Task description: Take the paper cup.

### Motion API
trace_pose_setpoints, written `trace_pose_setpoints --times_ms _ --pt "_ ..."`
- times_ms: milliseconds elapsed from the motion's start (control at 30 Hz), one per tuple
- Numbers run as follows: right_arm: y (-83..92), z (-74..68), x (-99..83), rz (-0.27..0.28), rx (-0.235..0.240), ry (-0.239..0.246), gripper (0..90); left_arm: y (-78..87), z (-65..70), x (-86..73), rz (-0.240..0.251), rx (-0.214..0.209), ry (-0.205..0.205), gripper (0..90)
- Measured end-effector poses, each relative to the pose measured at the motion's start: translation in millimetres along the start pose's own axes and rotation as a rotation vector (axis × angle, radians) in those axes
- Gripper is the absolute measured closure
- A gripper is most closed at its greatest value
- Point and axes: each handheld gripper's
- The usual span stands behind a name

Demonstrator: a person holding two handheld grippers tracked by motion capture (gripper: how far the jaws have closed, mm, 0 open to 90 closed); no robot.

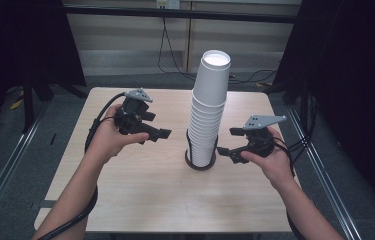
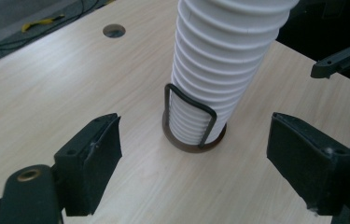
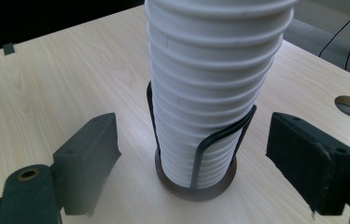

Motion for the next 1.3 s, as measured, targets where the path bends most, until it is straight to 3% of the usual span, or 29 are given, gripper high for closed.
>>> trace_pose_setpoints --times_ms 400,467,633,800,1033,1300 --pt "9.6 6.6 24.9 0.065 -0.002 -0.014 16.9 3.9 8.8 33.5 0.01 -0.009 -0.041 18.1" --pt "13.6 7.2 30.7 0.078 -0.005 -0.012 16.9 4.6 12.0 43.3 0.013 -0.013 -0.065 18.1" --pt "20.1 6.6 38.3 0.102 -0.007 -0.001 16.8 5.1 14.1 55.6 0.025 -0.023 -0.055 17.8" --pt "24.8 8.7 46.5 0.132 0.011 -0.019 16.9 3.6 17.3 66.3 0.017 -0.033 -0.078 17.3" --pt "21.6 5.6 64.7 0.147 0.01 -0.008 17.2 2.5 17.1 75.8 0.032 -0.043 -0.082 16.6" --pt "10.0 5.1 81.4 0.119 -0.018 0.011 17.1 -4.1 19.4 87.2 0.043 -0.061 -0.093 15.9"
Point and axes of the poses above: each handheld gripper's, and its own axes: y roughly backward along the jaws, x roughly out of its top, z roughly to its right, and after that the axes turned 3 degrees about x, right-handed
